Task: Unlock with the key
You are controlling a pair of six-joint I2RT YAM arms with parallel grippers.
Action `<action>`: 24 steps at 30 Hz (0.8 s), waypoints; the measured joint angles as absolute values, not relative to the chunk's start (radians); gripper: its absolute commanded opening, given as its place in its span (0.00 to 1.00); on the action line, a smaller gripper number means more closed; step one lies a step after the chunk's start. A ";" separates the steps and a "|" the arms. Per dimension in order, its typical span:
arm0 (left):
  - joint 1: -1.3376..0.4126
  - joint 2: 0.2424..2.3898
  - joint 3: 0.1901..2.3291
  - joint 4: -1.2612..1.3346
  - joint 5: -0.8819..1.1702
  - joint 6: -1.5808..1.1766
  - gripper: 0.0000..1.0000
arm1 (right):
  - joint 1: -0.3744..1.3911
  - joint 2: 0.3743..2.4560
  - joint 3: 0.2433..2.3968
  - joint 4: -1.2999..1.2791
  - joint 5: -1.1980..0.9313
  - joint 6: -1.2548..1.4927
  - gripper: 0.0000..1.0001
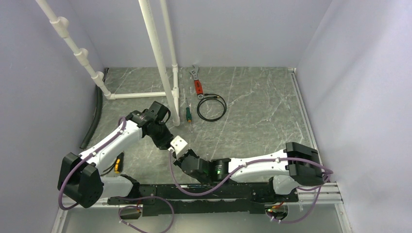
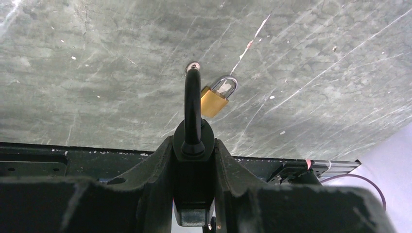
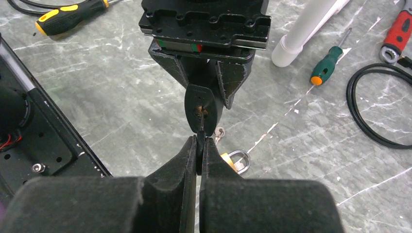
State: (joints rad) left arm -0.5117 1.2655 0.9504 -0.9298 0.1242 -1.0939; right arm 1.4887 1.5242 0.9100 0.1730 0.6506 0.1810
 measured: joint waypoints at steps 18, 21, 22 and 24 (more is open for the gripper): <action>-0.507 1.283 0.950 -0.930 0.099 -1.122 0.00 | 1.530 1.610 0.971 0.165 0.767 0.115 0.00; -0.507 1.288 0.950 -0.929 0.096 -1.123 0.00 | 1.535 1.624 0.980 0.165 0.785 0.106 0.00; -0.507 1.288 0.950 -0.929 0.092 -1.123 0.00 | 1.536 1.629 0.983 0.166 0.788 0.104 0.00; -0.506 1.288 0.950 -0.929 0.087 -1.124 0.00 | 1.538 1.637 0.989 0.166 0.796 0.099 0.00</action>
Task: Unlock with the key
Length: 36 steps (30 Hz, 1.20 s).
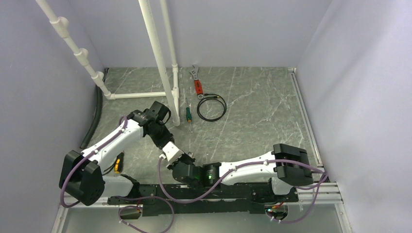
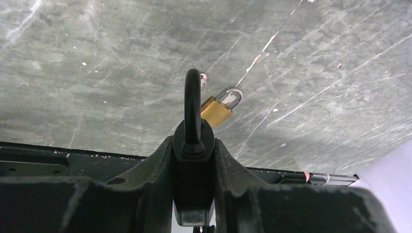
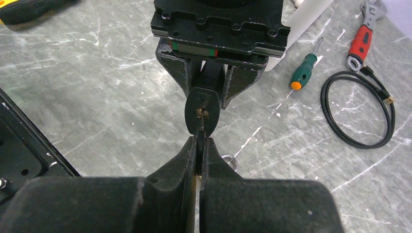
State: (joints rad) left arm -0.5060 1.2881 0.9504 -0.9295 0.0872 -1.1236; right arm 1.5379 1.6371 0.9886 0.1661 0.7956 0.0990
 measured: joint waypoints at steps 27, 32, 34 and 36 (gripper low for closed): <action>-0.498 1.260 0.937 -0.910 0.068 -1.211 0.00 | 1.572 1.741 1.055 0.192 0.941 0.014 0.00; -0.498 1.248 0.936 -0.911 0.066 -1.214 0.00 | 1.573 1.743 1.053 0.210 0.943 0.003 0.00; -0.497 1.242 0.936 -0.910 0.066 -1.213 0.00 | 1.573 1.743 1.046 0.230 0.945 -0.012 0.00; -0.496 1.236 0.936 -0.910 0.067 -1.213 0.00 | 1.575 1.743 1.032 0.262 0.949 -0.029 0.00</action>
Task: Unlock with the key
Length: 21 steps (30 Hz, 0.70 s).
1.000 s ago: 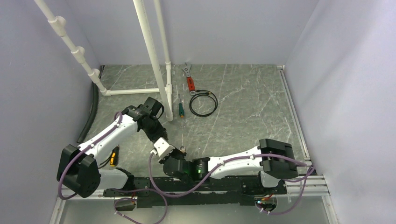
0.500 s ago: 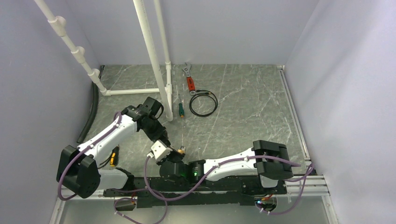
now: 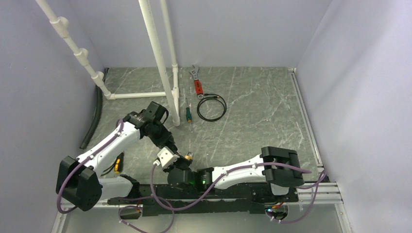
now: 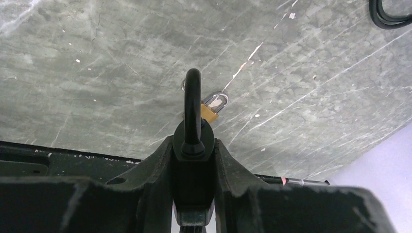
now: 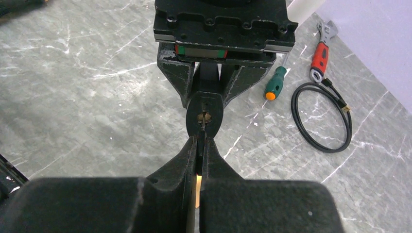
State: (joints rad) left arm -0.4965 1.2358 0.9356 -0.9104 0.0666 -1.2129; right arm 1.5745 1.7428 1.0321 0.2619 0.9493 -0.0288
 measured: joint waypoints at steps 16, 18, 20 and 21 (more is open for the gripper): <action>-0.499 1.170 0.922 -0.914 0.141 -1.221 0.00 | 1.573 1.741 0.970 0.430 0.965 -0.095 0.00; -0.499 1.161 0.922 -0.915 0.135 -1.220 0.00 | 1.573 1.741 0.970 0.439 0.965 -0.098 0.00; -0.499 1.156 0.922 -0.918 0.133 -1.220 0.00 | 1.574 1.741 0.970 0.443 0.965 -0.099 0.00; -0.499 1.154 0.922 -0.919 0.133 -1.220 0.00 | 1.574 1.741 0.970 0.446 0.965 -0.099 0.00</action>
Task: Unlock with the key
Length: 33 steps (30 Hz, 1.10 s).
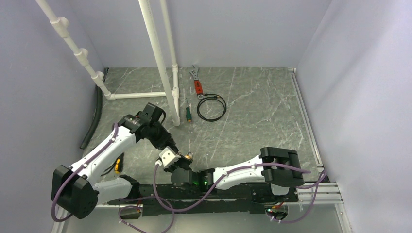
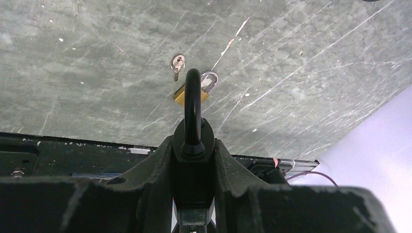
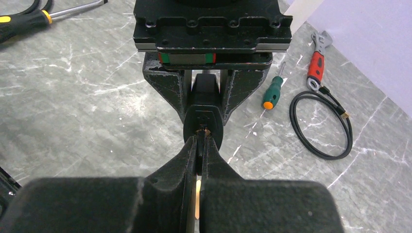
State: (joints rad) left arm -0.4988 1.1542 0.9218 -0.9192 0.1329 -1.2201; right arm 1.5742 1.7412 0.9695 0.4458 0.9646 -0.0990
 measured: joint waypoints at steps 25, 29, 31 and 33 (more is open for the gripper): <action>-0.502 1.114 0.913 -0.928 0.154 -1.229 0.00 | 1.571 1.700 0.940 0.405 0.900 0.002 0.42; -0.504 1.114 0.918 -0.918 0.168 -1.242 0.00 | 1.574 1.680 0.915 0.367 0.859 0.039 0.55; -0.504 1.114 0.923 -0.917 0.173 -1.243 0.00 | 1.573 1.665 0.899 0.348 0.849 0.056 0.58; -0.506 1.114 0.931 -0.920 0.181 -1.243 0.00 | 1.572 1.640 0.879 0.331 0.841 0.071 0.60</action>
State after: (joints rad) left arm -0.5056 1.1145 0.9310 -0.9195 0.1806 -1.2427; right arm 1.5719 1.6402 0.8791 0.3313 0.8410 0.0708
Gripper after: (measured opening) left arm 0.309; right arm 0.568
